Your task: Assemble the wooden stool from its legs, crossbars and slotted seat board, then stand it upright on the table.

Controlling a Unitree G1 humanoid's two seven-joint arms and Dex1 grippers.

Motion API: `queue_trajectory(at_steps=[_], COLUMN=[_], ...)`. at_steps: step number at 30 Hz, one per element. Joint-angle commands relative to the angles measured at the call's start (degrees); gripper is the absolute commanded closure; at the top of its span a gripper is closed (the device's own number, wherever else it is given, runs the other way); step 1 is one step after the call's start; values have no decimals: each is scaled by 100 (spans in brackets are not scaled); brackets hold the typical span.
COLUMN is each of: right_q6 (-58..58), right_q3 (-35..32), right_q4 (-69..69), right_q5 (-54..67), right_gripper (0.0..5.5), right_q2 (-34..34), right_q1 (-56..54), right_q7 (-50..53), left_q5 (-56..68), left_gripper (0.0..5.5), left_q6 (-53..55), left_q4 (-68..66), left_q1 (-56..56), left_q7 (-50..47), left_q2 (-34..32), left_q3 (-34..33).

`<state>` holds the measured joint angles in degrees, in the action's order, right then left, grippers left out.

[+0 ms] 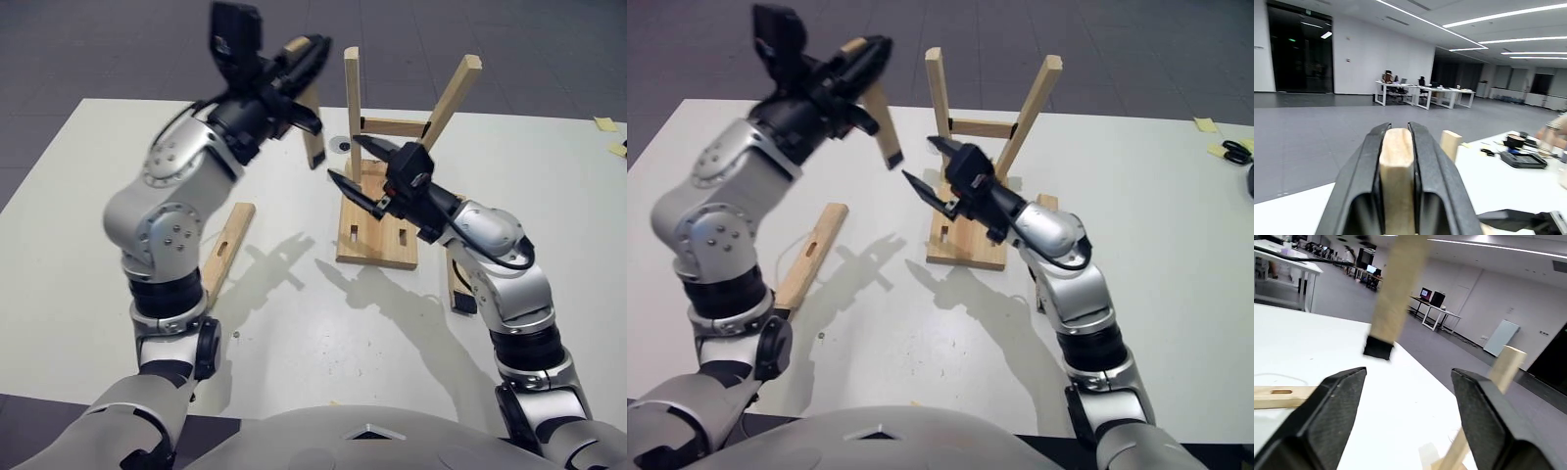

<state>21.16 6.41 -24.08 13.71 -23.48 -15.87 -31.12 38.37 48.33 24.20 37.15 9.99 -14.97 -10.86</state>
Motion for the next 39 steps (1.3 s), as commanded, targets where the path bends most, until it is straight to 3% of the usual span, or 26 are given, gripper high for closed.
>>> queue_trajectory(at_steps=[1,10,16,20,39], right_q6=[112,124,29,1,19], right_q3=[-246,-485,-553,-618,-726], right_q4=[-131,-461,-548,-523,-460], right_q5=[20,-54,-136,-85,-111], right_gripper=[149,11,10,10,10], right_q2=[-19,177,275,269,193], right_q1=[259,993,1176,1151,1135], right_q7=[179,690,930,937,920], left_q5=[293,320,40,-246,-269], left_gripper=[508,508,508,508,508], left_q6=[397,766,-385,-1082,-1466], left_q4=[71,-121,-597,-960,-982], left_q1=[-212,-1841,-2654,-2920,-3384], left_q7=[-85,-122,-59,197,344], left_q2=[-315,-798,-136,-73,-116], left_q3=[-498,-1246,-1303,-1263,-1184])
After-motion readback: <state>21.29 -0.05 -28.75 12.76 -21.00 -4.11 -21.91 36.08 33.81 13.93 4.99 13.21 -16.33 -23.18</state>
